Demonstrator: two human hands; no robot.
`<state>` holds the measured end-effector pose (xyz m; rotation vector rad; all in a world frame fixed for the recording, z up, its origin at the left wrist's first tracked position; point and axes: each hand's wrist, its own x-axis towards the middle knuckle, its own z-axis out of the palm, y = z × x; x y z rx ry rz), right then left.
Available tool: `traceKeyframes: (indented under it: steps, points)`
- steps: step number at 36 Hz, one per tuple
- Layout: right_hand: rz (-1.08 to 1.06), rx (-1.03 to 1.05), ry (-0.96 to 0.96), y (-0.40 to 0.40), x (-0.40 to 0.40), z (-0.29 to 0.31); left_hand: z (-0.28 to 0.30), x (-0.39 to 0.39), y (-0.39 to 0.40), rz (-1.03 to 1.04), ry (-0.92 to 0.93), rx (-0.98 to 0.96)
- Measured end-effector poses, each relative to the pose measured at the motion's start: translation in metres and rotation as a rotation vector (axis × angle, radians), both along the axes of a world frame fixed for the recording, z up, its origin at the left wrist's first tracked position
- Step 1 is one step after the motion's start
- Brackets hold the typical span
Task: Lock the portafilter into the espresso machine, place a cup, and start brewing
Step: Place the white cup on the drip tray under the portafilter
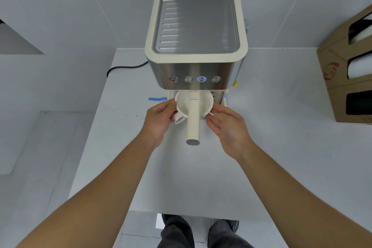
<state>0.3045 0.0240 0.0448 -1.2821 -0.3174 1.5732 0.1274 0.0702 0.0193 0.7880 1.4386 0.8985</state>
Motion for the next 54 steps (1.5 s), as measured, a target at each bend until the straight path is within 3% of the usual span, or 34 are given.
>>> traceKeyframes:
  steps: [19,30,54]
  points:
    - [0.023,0.027,-0.009,0.009,-0.006,-0.022,-0.004,0.001,0.036,-0.085,0.062,0.014]
    - [-0.009,0.003,-0.020,0.010,-0.012,-0.016,-0.011,0.001,0.048,-0.068,0.140,-0.028]
    - [0.031,-0.023,-0.074,0.011,-0.011,0.002,-0.009,0.007,0.052,-0.094,0.129,-0.050]
